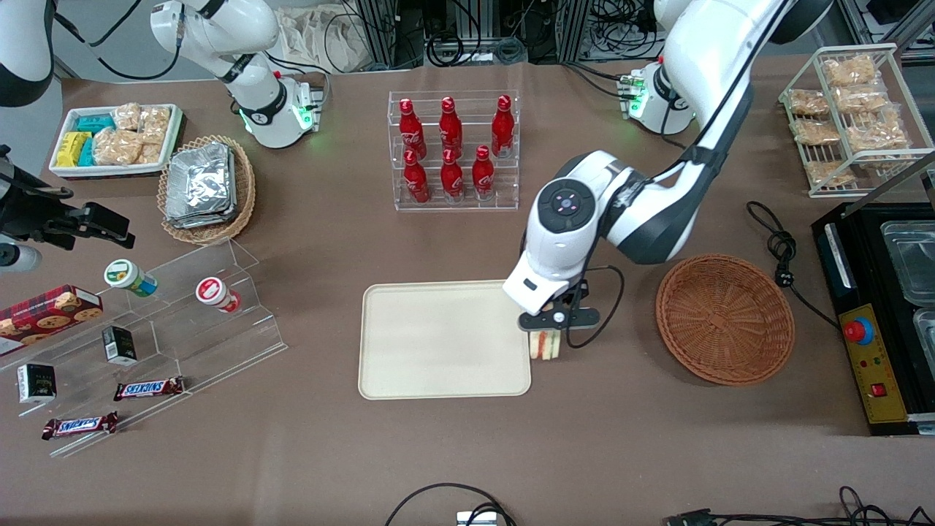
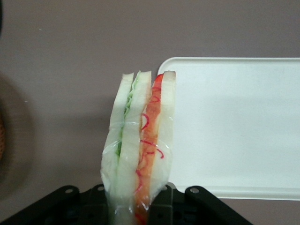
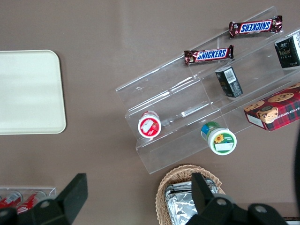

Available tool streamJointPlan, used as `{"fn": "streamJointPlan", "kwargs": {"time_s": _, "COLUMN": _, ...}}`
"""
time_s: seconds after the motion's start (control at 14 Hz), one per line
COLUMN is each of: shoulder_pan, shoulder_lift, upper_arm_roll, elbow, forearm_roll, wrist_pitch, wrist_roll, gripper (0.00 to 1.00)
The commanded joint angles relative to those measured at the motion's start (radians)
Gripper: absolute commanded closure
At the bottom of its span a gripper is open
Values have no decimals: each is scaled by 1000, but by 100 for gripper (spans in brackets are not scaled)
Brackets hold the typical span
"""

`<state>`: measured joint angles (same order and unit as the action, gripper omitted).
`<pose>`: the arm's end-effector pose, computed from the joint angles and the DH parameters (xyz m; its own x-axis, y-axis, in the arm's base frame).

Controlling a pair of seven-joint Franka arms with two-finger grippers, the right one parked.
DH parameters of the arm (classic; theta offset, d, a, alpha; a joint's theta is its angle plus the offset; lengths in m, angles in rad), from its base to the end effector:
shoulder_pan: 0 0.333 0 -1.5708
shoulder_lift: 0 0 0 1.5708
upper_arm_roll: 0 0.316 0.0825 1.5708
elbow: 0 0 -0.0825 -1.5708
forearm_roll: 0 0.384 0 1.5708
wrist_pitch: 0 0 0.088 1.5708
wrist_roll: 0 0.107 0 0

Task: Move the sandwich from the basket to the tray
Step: 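Carry the held sandwich over to the cream tray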

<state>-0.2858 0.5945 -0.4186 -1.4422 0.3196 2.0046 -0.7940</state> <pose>0.5865 -0.4017 0.3667 0.9980 0.0234 0.0587 0.0252 -0.9992 -0.0296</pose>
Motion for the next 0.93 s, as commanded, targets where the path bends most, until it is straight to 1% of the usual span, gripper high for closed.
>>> {"fn": "streamJointPlan", "kwargs": {"time_s": 0.0, "shoulder_pan": -58, "shoulder_lift": 112, "upper_arm_roll": 6, "elbow": 127, "forearm_roll": 41, "wrist_pitch": -27, "wrist_roll": -16, "gripper": 100}}
{"fn": "streamJointPlan", "kwargs": {"time_s": 0.07, "shoulder_pan": -64, "shoulder_lift": 146, "upper_arm_roll": 4, "elbow": 140, "forearm_roll": 62, "wrist_pitch": -21, "wrist_roll": -17, "gripper": 100}}
{"fn": "streamJointPlan", "kwargs": {"time_s": 0.14, "shoulder_pan": -91, "shoulder_lift": 172, "upper_arm_roll": 6, "elbow": 149, "forearm_roll": 85, "wrist_pitch": -15, "wrist_roll": -20, "gripper": 100}}
{"fn": "streamJointPlan", "kwargs": {"time_s": 0.43, "shoulder_pan": -125, "shoulder_lift": 280, "upper_arm_roll": 7, "elbow": 221, "forearm_roll": 130, "wrist_pitch": 28, "wrist_roll": -51, "gripper": 100}}
{"fn": "streamJointPlan", "kwargs": {"time_s": 0.86, "shoulder_pan": -157, "shoulder_lift": 373, "upper_arm_roll": 20, "elbow": 298, "forearm_roll": 131, "wrist_pitch": 42, "wrist_roll": -71, "gripper": 100}}
